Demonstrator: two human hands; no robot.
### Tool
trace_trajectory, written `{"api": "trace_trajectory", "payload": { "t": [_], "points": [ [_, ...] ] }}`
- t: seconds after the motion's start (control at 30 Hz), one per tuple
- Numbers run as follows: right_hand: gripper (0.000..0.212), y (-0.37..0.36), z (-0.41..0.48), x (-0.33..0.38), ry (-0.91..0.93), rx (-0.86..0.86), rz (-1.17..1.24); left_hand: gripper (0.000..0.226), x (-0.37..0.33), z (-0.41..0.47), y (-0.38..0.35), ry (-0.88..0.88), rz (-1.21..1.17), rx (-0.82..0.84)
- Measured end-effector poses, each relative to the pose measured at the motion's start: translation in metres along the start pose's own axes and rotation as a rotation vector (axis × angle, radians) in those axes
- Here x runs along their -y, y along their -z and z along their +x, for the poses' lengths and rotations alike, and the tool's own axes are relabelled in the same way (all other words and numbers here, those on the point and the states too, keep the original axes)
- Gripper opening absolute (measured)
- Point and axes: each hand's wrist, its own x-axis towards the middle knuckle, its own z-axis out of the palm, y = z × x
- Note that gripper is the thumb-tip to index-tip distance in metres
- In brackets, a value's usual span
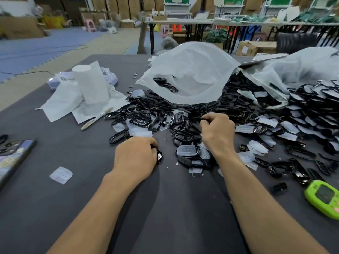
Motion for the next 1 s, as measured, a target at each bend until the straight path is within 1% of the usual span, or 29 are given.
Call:
{"api": "trace_trajectory", "payload": {
  "t": [0.03,0.07,0.1,0.13,0.2,0.27,0.3,0.4,0.47,0.6,0.67,0.7,0.8,0.83,0.9,1.0],
  "points": [
    [0.015,-0.003,-0.009,0.007,0.034,0.005,0.103,0.019,0.001,0.003,0.001,-0.038,0.016,0.019],
    [0.014,-0.009,-0.017,0.015,0.04,0.048,0.227,0.015,0.002,0.005,0.002,-0.072,0.027,0.017],
    [0.013,-0.014,-0.026,0.023,0.006,0.127,0.376,0.012,0.003,0.006,0.003,-0.088,0.015,-0.017],
    [0.013,-0.02,-0.035,0.029,-0.054,0.215,0.536,0.009,0.005,0.006,0.004,-0.064,-0.026,-0.073],
    [0.013,-0.029,-0.048,0.035,-0.169,0.339,0.755,0.009,0.007,0.002,0.006,0.115,-0.195,-0.178],
    [0.016,-0.029,-0.051,0.032,-0.196,0.372,0.788,0.01,0.007,-0.002,0.005,0.305,-0.458,-0.233],
    [0.017,-0.026,-0.05,0.03,-0.189,0.371,0.782,0.009,0.005,-0.003,0.003,0.358,-0.597,-0.241],
    [0.023,-0.023,-0.048,0.028,-0.168,0.391,0.787,0.011,-0.008,-0.004,0.0,0.403,-0.981,-0.221],
    [0.027,-0.023,-0.05,0.03,-0.152,0.415,0.792,0.013,-0.011,-0.003,-0.003,0.417,-1.105,-0.231],
    [0.026,-0.019,-0.048,0.031,-0.155,0.397,0.846,0.014,-0.011,0.0,-0.006,0.44,-1.199,-0.213],
    [0.026,-0.015,-0.045,0.03,-0.155,0.377,0.868,0.022,-0.011,0.001,-0.008,0.436,-1.2,-0.201],
    [0.026,-0.013,-0.043,0.029,-0.154,0.369,0.878,0.024,-0.01,0.0,-0.009,0.419,-1.116,-0.22],
    [0.029,-0.008,-0.042,0.028,-0.152,0.339,0.896,0.024,-0.007,-0.005,-0.005,0.325,-0.697,-0.342],
    [0.03,-0.008,-0.041,0.028,-0.155,0.331,0.896,0.024,-0.005,-0.006,-0.003,0.299,-0.62,-0.382],
    [0.031,-0.008,-0.041,0.028,-0.156,0.324,0.883,0.026,-0.003,-0.004,-0.004,0.246,-0.576,-0.417],
    [0.032,-0.01,-0.041,0.027,-0.145,0.312,0.823,0.024,-0.005,-0.001,-0.012,0.135,-0.552,-0.351]
  ]
}}
